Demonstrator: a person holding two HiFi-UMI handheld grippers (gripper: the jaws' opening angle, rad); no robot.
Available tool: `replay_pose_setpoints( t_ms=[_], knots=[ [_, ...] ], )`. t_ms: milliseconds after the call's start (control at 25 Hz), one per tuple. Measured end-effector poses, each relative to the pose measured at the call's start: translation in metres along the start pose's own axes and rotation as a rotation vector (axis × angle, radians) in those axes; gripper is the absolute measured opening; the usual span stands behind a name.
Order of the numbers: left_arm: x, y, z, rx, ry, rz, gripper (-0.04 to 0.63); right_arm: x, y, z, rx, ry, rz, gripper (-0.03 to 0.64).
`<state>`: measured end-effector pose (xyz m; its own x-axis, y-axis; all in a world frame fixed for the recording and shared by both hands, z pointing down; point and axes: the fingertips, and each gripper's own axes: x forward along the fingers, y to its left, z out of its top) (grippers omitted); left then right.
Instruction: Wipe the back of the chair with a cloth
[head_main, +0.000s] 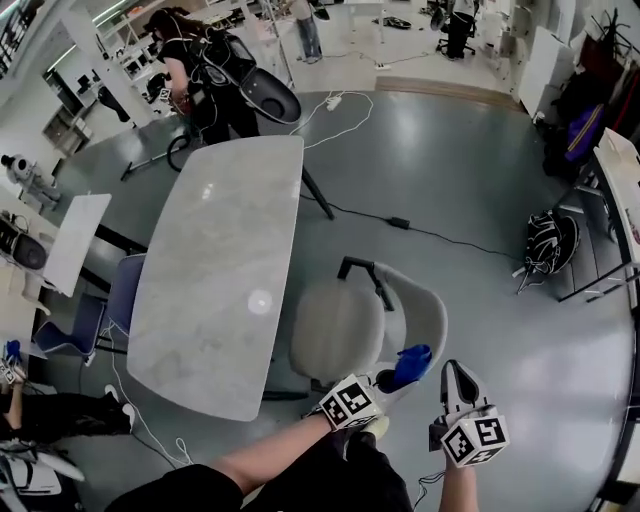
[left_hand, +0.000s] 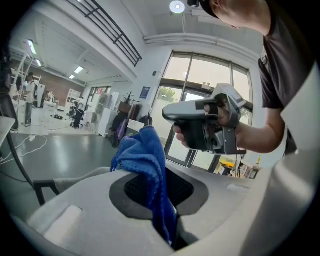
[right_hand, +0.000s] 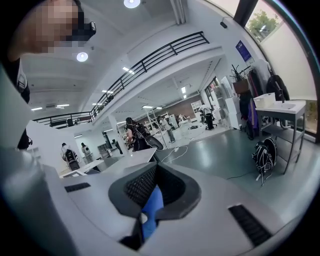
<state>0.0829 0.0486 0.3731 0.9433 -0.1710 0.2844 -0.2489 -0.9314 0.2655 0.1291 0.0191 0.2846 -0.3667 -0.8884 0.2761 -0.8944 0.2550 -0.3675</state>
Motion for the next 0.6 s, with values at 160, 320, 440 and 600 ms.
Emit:
replay_pose_setpoints(
  t_ms=[160,320,440,600],
  knots=[
    [-0.018,-0.013,0.039,0.005,-0.042,0.074,0.057,-0.019,0.018,0.014,-0.012,-0.014,0.023,0.014],
    [-0.049,-0.018,0.079,0.006,-0.088,0.168,0.057,-0.021,0.04,0.031,-0.033,-0.037,0.084,0.014],
    [-0.068,-0.023,0.105,0.012,-0.102,0.229,0.057,-0.02,0.055,0.043,-0.068,-0.047,0.129,0.014],
    [-0.081,-0.046,0.137,0.002,-0.146,0.245,0.057,-0.037,0.068,0.062,-0.083,-0.078,0.15,0.014]
  ],
)
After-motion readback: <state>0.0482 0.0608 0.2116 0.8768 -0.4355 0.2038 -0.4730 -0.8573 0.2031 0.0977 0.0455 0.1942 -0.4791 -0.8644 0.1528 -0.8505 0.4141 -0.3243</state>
